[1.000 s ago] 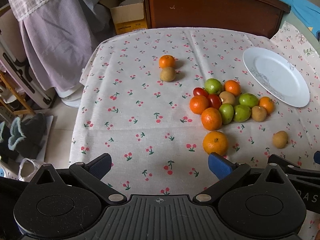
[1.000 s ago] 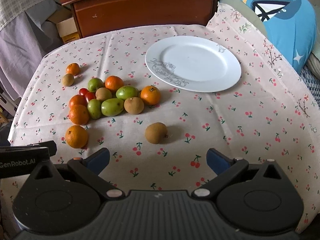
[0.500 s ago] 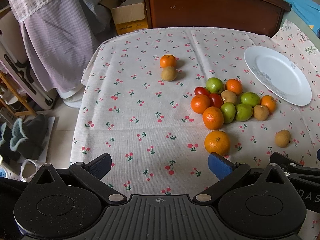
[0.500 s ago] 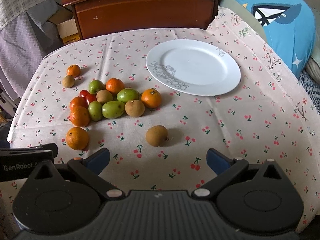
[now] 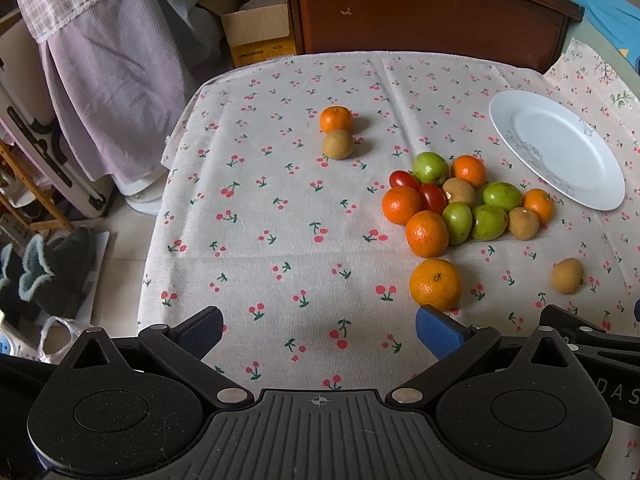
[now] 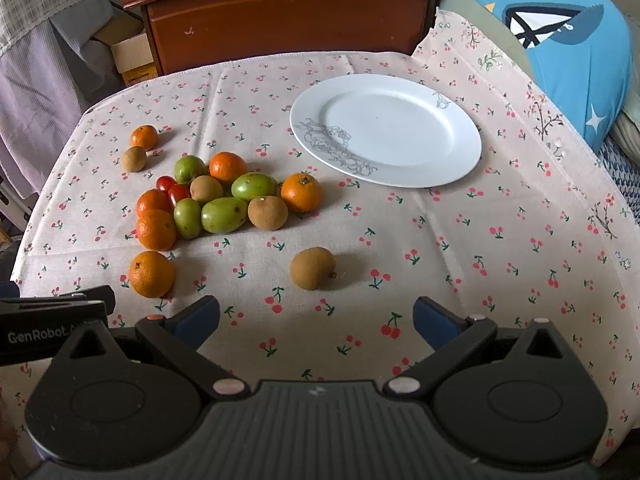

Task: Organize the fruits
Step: 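Move both grippers toward the fruit cluster in front of the plate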

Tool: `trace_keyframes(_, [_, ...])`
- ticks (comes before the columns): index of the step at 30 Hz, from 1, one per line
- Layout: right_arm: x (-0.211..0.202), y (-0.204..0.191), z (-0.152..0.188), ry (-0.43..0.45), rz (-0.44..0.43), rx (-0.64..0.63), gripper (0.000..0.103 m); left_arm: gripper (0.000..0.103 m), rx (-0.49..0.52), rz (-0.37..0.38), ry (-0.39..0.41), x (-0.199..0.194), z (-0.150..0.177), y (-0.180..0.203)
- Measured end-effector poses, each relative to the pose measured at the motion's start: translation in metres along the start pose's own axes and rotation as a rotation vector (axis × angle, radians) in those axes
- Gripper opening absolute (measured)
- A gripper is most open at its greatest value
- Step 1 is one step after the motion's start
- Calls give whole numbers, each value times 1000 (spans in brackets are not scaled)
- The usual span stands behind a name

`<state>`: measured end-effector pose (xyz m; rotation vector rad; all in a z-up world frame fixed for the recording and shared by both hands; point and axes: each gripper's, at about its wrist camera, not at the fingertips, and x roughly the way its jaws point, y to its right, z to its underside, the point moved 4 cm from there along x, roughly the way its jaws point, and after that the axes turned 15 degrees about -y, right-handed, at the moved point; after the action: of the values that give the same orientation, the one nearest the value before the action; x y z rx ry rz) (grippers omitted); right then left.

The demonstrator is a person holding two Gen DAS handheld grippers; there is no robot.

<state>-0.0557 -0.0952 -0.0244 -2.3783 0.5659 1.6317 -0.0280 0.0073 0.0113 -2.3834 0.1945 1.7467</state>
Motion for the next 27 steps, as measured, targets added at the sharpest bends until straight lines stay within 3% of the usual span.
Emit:
trace_keyframes(17, [1,4,0,-4,1,12,102,102,-1,12,9,1,0,5])
trace_keyframes(27, [-10,27,4,57,-74,30,100,103,-3,64,41,-3,-3,6])
